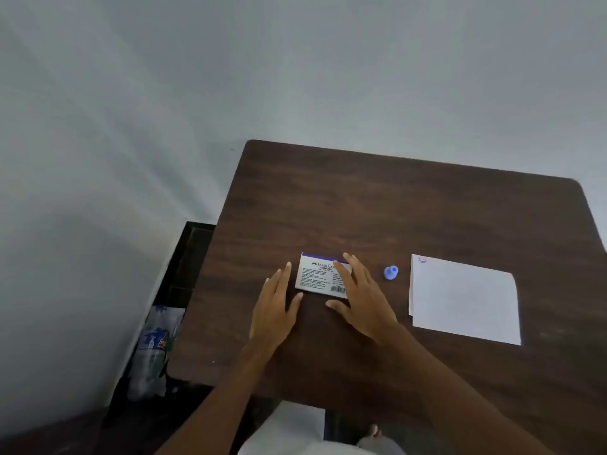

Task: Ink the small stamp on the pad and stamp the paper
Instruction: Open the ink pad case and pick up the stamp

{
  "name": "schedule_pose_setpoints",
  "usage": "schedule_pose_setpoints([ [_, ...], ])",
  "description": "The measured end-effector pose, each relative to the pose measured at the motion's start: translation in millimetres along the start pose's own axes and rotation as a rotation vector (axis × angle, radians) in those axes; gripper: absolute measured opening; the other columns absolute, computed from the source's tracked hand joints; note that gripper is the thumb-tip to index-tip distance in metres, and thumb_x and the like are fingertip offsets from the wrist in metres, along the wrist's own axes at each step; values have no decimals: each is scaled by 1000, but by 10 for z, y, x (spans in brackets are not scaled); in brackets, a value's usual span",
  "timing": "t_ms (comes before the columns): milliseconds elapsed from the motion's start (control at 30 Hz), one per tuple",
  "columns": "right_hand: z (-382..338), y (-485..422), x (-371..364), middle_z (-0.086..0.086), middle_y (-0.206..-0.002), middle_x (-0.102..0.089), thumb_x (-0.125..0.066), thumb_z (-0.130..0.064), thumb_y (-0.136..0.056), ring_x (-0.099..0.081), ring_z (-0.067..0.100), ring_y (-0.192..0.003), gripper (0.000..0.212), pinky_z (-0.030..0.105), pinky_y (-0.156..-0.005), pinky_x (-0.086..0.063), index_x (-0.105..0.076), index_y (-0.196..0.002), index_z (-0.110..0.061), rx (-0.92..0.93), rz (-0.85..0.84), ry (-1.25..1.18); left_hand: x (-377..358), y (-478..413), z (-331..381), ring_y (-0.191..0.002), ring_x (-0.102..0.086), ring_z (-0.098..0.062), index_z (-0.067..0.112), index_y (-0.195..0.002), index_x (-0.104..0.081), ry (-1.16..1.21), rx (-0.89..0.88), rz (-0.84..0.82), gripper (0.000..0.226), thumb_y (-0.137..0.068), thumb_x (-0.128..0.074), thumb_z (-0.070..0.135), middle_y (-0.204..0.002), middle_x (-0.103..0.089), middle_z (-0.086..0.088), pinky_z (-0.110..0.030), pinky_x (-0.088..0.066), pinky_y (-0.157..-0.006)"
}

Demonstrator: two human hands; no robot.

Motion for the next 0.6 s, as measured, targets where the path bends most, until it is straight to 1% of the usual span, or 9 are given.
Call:
schedule_pose_setpoints([
  [67,12,-83,-3,4,-163,-9,-66,-46,-86,-13,23,-149,85,42,-117,-27,-17,-152,-23,-16,-22,-21,-19,-113,-36,-148,-24,-14,23,-156,-17,34,-28,-20,68,-99,-51,38,-160,-32,1,-39,-20,-123],
  [167,53,-156,22,4,-160,-21,-69,-42,-84,-18,22,-146,79,42,-115,-35,-27,-148,-22,-34,-39,-24,-71,-215,-60,-149,-23,-13,20,-156,-20,29,-79,-44,72,-97,-56,38,-160,-31,2,-41,-17,-124],
  [233,65,-183,37,2,-159,-24,-68,-43,-85,-19,20,-146,74,40,-114,-36,-30,-146,-23,-17,-50,-38,-96,-222,-82,-149,-23,-14,17,-155,-23,8,-116,-35,74,-94,-59,40,-160,-31,1,-41,-17,-124],
  [333,121,-221,86,-2,-160,-23,-62,-46,-88,-18,17,-146,70,37,-113,-30,-29,-146,-28,-23,-122,-68,-129,-221,-126,-147,-26,-14,16,-154,-27,43,-109,0,76,-92,-64,39,-160,-32,2,-39,-17,-123],
  [400,158,-260,163,-3,-159,-27,-57,-47,-91,-22,16,-146,64,32,-113,-24,-32,-147,-28,-26,-173,-107,-147,-211,-130,-146,-28,-12,19,-154,-27,70,-78,24,74,-92,-63,41,-159,-33,5,-35,-16,-121],
  [433,162,-290,222,-2,-157,-33,-55,-47,-93,-26,16,-145,60,29,-111,-22,-35,-146,-26,-22,-188,-125,-150,-213,-129,-145,-29,-11,21,-153,-28,74,-68,43,72,-93,-62,41,-158,-34,7,-34,-17,-120],
  [467,166,-337,284,0,-153,-41,-52,-46,-95,-34,18,-142,55,28,-109,-23,-41,-143,-24,-16,-188,-144,-151,-217,-128,-144,-31,-10,21,-152,-30,71,-63,61,70,-93,-62,41,-157,-35,8,-33,-18,-120],
  [533,162,-441,415,2,-138,-58,-49,-43,-97,-51,19,-129,44,27,-101,-35,-53,-134,-20,-23,-147,-203,-161,-227,-125,-143,-33,-9,21,-149,-37,63,-65,84,63,-94,-62,40,-155,-36,10,-34,-21,-120],
  [600,142,-543,520,2,-128,-66,-46,-41,-99,-59,18,-116,39,25,-90,-40,-58,-129,-19,-60,-77,-251,-173,-229,-126,-143,-27,-2,22,-147,-41,61,-57,87,60,-94,-61,41,-154,-31,14,-35,-23,-119],
])
Point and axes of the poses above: each hand's wrist, its own y-axis away from the middle knuckle, its own x-axis out of the back of the hand, z = x × y, the point moved 2 cm from there along -y, towards the middle knuckle
